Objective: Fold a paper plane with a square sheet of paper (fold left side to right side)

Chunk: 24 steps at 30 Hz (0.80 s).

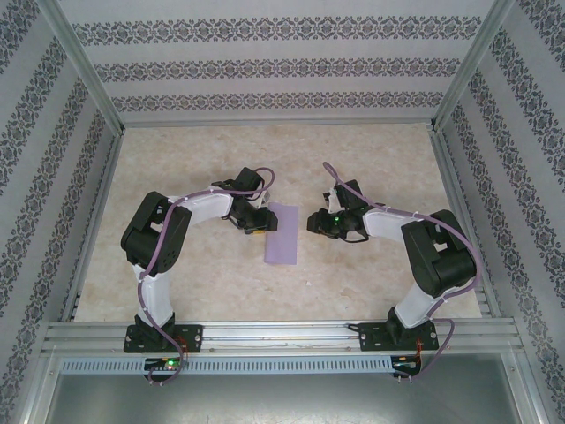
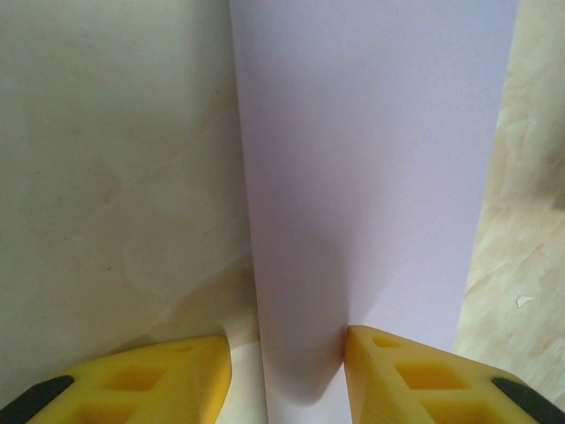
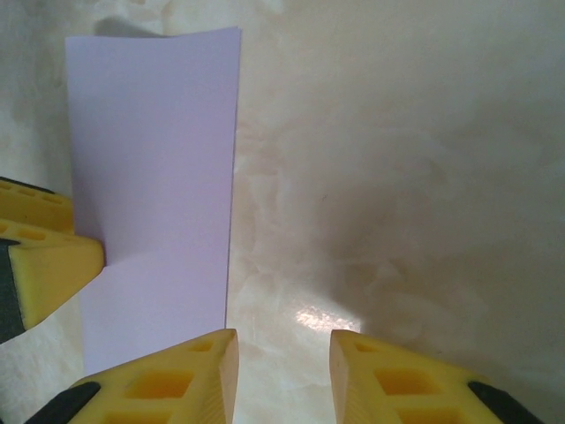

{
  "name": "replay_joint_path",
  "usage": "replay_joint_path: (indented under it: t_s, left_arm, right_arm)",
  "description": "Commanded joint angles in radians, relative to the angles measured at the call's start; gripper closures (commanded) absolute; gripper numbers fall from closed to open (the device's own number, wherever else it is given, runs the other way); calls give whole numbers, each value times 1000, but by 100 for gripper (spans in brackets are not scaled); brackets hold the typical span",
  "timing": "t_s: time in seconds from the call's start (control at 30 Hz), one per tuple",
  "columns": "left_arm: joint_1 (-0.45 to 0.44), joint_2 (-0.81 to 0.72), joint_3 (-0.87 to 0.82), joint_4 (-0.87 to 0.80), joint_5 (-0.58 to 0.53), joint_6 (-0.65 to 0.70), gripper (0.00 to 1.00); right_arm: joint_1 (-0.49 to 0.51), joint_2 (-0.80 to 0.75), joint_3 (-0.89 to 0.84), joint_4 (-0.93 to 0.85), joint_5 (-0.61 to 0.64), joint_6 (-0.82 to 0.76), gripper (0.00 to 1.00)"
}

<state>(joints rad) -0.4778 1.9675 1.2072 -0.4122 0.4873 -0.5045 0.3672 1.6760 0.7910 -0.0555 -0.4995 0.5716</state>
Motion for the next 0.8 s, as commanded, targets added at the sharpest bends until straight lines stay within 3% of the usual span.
replay_joint_path:
  t_s: [0.0,0.4,0.77]
  left_arm:
    - [-25,168,-67,87,-128,12,57]
    - [-26,168,-69,85,-134,14,57]
    - [-25,145,-78,102,-125,6,57]
  right_arm:
    - [24,26,30,32,-54,0,72]
    - [104,138,79,155,-109,83,95]
    - [114,209,85,88,-62,72,100]
